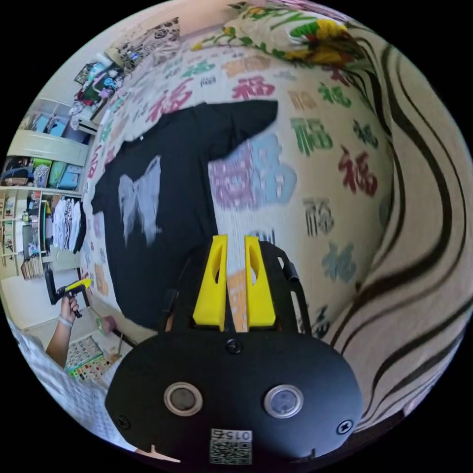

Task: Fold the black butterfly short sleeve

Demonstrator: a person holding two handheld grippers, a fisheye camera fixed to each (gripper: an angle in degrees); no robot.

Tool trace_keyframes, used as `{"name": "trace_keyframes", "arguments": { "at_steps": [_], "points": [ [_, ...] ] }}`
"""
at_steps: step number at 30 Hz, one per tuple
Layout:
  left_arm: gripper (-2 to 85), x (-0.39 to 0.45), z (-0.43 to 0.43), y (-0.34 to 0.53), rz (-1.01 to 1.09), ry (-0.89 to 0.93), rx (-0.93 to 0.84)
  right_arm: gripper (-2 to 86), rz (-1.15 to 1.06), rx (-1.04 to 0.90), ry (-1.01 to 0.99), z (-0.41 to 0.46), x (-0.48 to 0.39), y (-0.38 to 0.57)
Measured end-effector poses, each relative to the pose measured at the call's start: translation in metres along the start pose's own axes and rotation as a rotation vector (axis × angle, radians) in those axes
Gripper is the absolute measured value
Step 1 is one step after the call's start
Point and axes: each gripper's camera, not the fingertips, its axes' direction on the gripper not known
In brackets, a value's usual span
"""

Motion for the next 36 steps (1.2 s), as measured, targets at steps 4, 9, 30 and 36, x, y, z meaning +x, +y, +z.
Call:
{"name": "trace_keyframes", "arguments": {
  "at_steps": [4, 9, 30, 36],
  "points": [
    [6.3, 0.023, 0.038, -0.005, -0.009, 0.054, -0.020, 7.3, -0.062, 0.036, -0.006, 0.020, -0.003, -0.059],
    [5.7, 0.042, 0.084, 0.026, -0.108, 0.126, -0.104, 5.2, -0.070, -0.068, 0.168, 0.062, 0.015, -0.100],
    [7.0, -0.063, 0.062, 0.140, -0.441, -0.074, -0.169, 3.4, -0.129, -0.431, -0.163, 0.115, 0.060, 0.146],
    [0.0, -0.079, 0.038, 0.154, -0.346, 0.024, -0.202, -0.2, -0.125, -0.522, -0.220, 0.108, 0.077, 0.139]
  ]
}}
